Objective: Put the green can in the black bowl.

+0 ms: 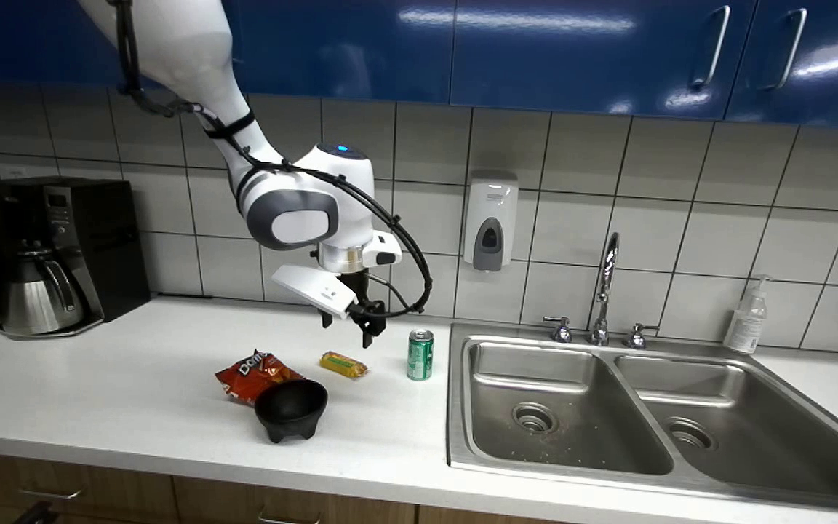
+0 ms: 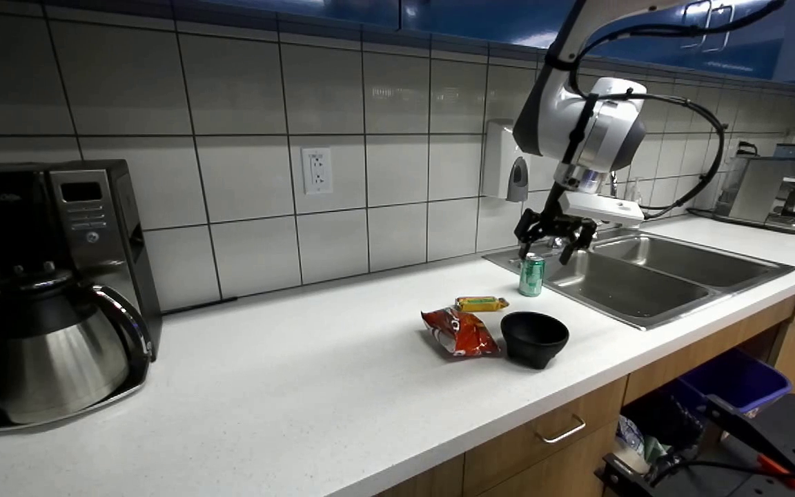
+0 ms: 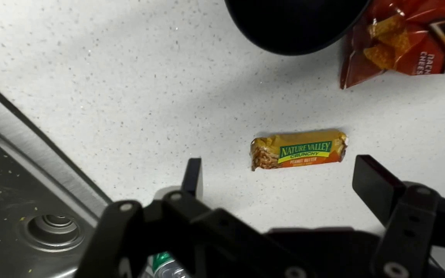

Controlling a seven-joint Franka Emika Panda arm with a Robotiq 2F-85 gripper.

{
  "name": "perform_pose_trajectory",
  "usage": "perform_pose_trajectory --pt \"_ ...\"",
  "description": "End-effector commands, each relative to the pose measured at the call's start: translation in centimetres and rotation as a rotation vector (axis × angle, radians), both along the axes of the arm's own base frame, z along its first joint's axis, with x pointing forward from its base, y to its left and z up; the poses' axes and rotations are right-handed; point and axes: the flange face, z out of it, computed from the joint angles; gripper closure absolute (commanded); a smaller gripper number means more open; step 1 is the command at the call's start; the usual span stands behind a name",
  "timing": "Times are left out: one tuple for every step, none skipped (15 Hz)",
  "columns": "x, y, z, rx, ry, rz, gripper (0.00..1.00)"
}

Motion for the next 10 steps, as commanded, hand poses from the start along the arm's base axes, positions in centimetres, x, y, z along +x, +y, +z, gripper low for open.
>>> perform_pose_trajectory --pt "3.3 -2.3 -1.9 -0.011 0.015 -0.018 0.00" --pt "4.0 -2.9 -2.3 -0.019 0.018 -0.024 0.00" --pt "4.6 -3.3 -2.7 -0.024 0.021 -0.028 0.00" --pt "5.2 -3.7 -3.0 -0.031 0.023 -0.034 0.00" --pt "5.7 -4.2 -3.4 -0.036 0.026 -0.040 0.00" --pt "6.2 -4.7 -3.5 -0.038 0.024 -0.050 0.00" --pt "6.7 -5.1 -3.8 -0.048 0.032 -0.055 0.00" --pt "7.3 -5.6 -4.0 -0.050 0.041 -0.063 0.00" --pt "7.7 -6.0 -4.1 -0.052 0.047 -0.071 0.00" --pt "8.1 -6.6 -4.2 -0.055 0.050 -0.080 0.00"
